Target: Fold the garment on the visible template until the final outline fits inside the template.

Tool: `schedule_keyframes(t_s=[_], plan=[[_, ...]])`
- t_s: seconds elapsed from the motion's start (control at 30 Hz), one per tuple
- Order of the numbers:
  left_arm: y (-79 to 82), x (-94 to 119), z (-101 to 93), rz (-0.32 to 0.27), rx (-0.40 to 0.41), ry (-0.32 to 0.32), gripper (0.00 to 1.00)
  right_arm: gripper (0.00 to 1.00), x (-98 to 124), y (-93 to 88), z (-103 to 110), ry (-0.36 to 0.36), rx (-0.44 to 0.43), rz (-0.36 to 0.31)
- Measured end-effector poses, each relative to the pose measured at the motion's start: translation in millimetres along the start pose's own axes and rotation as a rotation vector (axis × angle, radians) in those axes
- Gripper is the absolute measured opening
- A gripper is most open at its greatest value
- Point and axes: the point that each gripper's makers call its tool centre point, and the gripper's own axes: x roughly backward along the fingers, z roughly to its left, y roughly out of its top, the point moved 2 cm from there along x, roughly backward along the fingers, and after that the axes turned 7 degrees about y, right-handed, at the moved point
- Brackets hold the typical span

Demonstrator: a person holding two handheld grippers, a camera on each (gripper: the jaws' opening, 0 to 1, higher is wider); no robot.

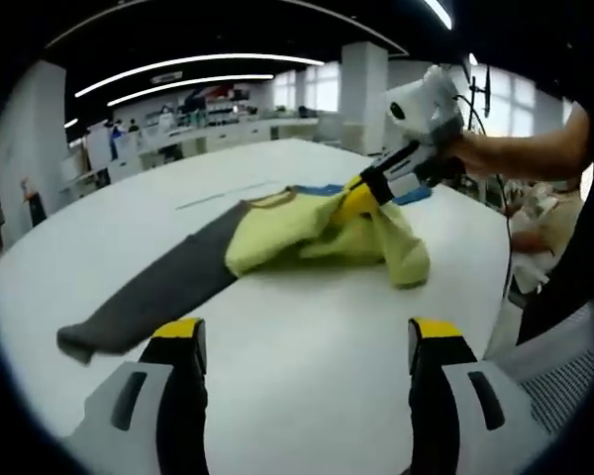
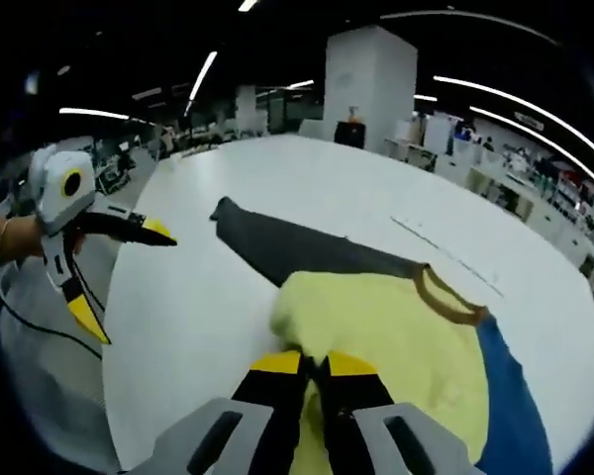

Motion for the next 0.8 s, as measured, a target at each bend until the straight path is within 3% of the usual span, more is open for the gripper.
schedule_keyframes(t_s=[0.3,0.53,0.8], plan=[[-1.3,-10,0.5,0.006,0.008,-0.021,0.74,0.02,-6,-3.6,-42,-0.043,-0.107,-0.003],[2.9,-21,-0.2,-0.003,0.017,-0.029,0.7,0.02,-19,-23.3,-71,-0.088,-0.17,0.037],[3.7,-27,-4.1,-0.002,0.013,-0.054,0.65,0.02,-31,-38.2,-80,-0.101,-0.167,0.086]])
